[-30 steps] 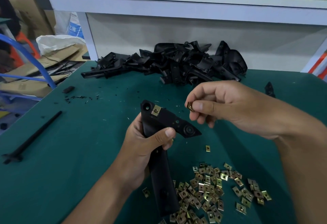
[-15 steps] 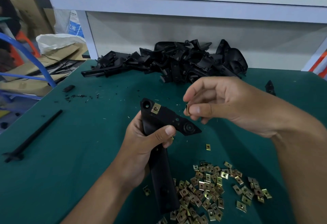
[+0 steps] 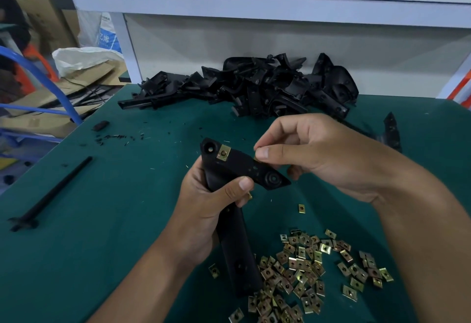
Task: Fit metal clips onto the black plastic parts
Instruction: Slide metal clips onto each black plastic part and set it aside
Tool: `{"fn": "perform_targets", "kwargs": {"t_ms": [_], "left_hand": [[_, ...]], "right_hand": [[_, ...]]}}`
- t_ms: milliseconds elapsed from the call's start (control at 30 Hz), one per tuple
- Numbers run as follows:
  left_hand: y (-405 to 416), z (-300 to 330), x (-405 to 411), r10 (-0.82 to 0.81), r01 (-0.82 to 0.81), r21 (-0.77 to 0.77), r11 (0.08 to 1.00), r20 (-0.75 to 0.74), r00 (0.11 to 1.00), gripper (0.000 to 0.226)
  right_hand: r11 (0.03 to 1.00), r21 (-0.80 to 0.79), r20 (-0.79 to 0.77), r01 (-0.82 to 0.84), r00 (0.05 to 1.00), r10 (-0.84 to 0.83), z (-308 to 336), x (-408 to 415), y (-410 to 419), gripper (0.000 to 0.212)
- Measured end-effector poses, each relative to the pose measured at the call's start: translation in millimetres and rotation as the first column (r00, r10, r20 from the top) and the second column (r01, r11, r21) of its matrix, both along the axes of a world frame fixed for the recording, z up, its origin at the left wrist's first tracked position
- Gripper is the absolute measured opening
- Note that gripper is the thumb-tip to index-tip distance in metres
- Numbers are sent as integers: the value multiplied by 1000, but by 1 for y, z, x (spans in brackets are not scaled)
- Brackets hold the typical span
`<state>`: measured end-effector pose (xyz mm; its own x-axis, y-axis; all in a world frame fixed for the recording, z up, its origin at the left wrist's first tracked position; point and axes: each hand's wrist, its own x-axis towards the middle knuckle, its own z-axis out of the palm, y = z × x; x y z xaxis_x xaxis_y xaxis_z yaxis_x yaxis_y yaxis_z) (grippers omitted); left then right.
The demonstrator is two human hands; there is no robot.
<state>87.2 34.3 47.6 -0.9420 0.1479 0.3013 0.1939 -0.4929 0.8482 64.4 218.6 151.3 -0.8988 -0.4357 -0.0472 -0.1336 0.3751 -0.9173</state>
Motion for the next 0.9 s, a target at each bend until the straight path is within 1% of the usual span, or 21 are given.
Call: {"fn": "perform_targets", "kwargs": {"t_ms": [200,467,533,633,767,900], "left_hand": [[0,1,1,5,-5,-8,1000,11,1000,18],[0,2,1,10,-10,-19,1000,6,1000,18],[-1,2,1,9,-9,-22,1000,4,1000,18],[-1,3,1,8,-7,-25,1000,11,1000,19],[-1,4,3,-3,3,-21,1000,17,1000,23],[-1,5,4,-6,6,-33,999,2,1000,18]], "right_hand": [[1000,7,17,-3,1000,3,1,1,1,8],[999,-35,37,5,999,-3,2,1,1,13],[999,-43,33,9,999,-8,4,1,1,17],[1000,-23,16,13,1000,-12,4,2,2,20],[1000,-2,2,6,1000,-6,3,3,0,13],[999,40,-21,-8,1000,9,6,5,1,14]]}}
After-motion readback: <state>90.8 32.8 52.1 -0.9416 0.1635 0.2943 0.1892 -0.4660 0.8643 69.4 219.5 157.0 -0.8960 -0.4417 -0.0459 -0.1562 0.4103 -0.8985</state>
